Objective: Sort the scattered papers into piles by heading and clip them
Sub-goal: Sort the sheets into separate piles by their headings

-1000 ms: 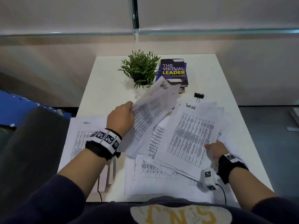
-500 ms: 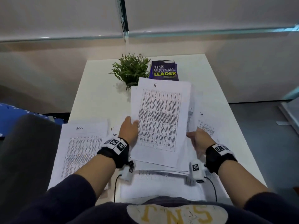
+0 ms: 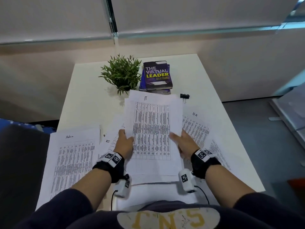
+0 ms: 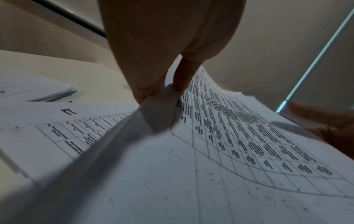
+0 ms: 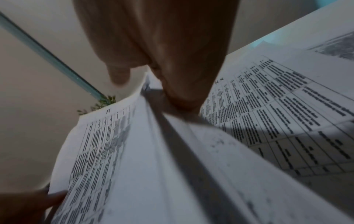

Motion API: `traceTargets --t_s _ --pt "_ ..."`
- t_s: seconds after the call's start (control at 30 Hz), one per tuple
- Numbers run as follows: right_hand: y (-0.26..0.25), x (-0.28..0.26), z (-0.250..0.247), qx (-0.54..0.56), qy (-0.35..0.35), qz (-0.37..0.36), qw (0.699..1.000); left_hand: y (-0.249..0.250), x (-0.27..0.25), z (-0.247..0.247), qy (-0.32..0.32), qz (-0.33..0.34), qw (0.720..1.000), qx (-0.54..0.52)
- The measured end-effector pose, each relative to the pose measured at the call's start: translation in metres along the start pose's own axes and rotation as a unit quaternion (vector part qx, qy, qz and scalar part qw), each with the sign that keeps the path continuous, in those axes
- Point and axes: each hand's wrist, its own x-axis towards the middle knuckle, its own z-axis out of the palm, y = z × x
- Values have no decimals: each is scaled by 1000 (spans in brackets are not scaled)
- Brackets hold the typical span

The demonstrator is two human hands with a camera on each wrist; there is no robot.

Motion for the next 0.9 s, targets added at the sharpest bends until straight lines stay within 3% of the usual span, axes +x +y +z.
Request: traceTargets --t_s 0.17,0.27,0.37,0.43,0.5,0.57,0.63,0.7,0.77,0.8,0.9 --pt "4 8 0 47 18 -5 999 -2 2 -10 -6 -32 990 -141" --pt "6 9 -2 91 7 -11 996 -3 1 -12 -42 -61 994 -80" --pt "13 15 -9 70 46 6 996 -2 -1 -7 -18 -12 1000 -11" --pt "24 25 -22 -27 168 54 984 2 -1 -7 -5 16 1000 -1" --pt "38 30 -41 -134 271 147 942 5 0 -12 18 18 1000 -5" --pt "49 30 -58 -157 297 242 910 7 0 -20 34 17 999 -3" --pt "62 34 -67 -162 287 277 903 7 0 -28 45 23 999 5" --pt "70 41 -72 -142 245 250 926 5 1 -33 61 24 998 4" --pt "77 51 -68 -11 286 216 933 2 0 -35 66 12 998 -19" --pt "77 50 -69 -3 288 203 936 0 0 -35 67 8 997 -27" --pt "72 39 -63 -146 304 109 935 -4 -1 -34 65 6 998 -12"
